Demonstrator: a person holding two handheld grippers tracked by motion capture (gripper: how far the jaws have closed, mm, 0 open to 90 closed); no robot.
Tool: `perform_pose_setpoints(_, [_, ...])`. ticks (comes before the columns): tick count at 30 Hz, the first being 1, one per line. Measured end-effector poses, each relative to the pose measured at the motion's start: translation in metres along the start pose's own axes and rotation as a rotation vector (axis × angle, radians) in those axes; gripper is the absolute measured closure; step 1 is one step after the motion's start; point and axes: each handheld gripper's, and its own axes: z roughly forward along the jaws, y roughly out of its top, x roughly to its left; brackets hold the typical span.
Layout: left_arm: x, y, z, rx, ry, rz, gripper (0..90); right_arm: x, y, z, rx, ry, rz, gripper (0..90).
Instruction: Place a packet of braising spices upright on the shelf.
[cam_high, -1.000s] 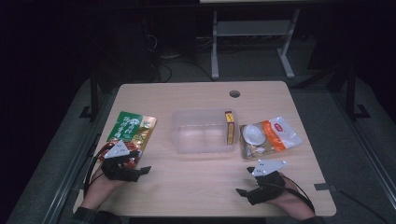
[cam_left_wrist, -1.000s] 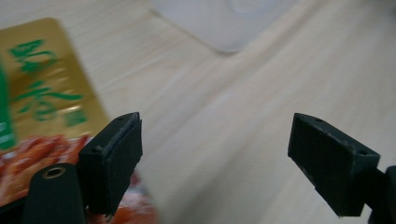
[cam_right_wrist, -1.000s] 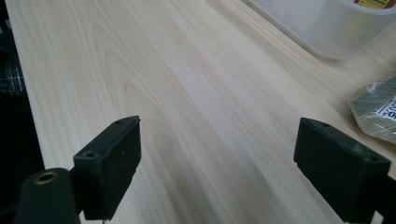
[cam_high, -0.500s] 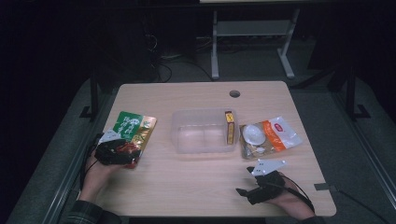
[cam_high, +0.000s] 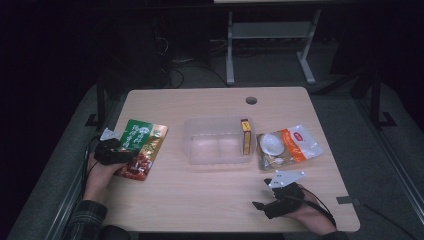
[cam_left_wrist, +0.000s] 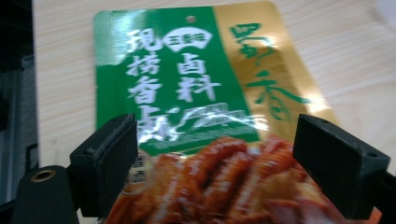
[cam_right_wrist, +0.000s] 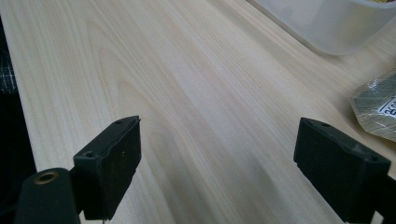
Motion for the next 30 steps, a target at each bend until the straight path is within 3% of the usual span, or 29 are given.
perform_pose_setpoints(7, [0.016, -0.003, 0.009, 0.002, 0.023, -0.049, 13.7, -0.001, 0.000, 0.000, 0.000, -0.002, 0.001, 14.6])
perform_pose_setpoints(11, [0.026, -0.005, 0.016, 0.044, 0.008, -0.082, 13.5, -0.001, 0.000, 0.000, -0.002, -0.001, 0.004, 14.5])
perform_pose_setpoints(18, [0.031, -0.009, 0.020, 0.042, -0.004, -0.131, 11.1, -0.001, -0.001, -0.001, -0.003, -0.006, 0.010, 14.6])
perform_pose_setpoints(26, [0.030, -0.008, 0.019, 0.055, 0.000, -0.101, 14.2, -0.001, -0.001, -0.001, -0.004, -0.004, 0.010, 14.6])
perform_pose_setpoints(30, [0.025, -0.005, 0.017, 0.080, 0.001, -0.063, 25.3, -0.001, -0.001, -0.001, -0.001, -0.006, 0.007, 14.5])
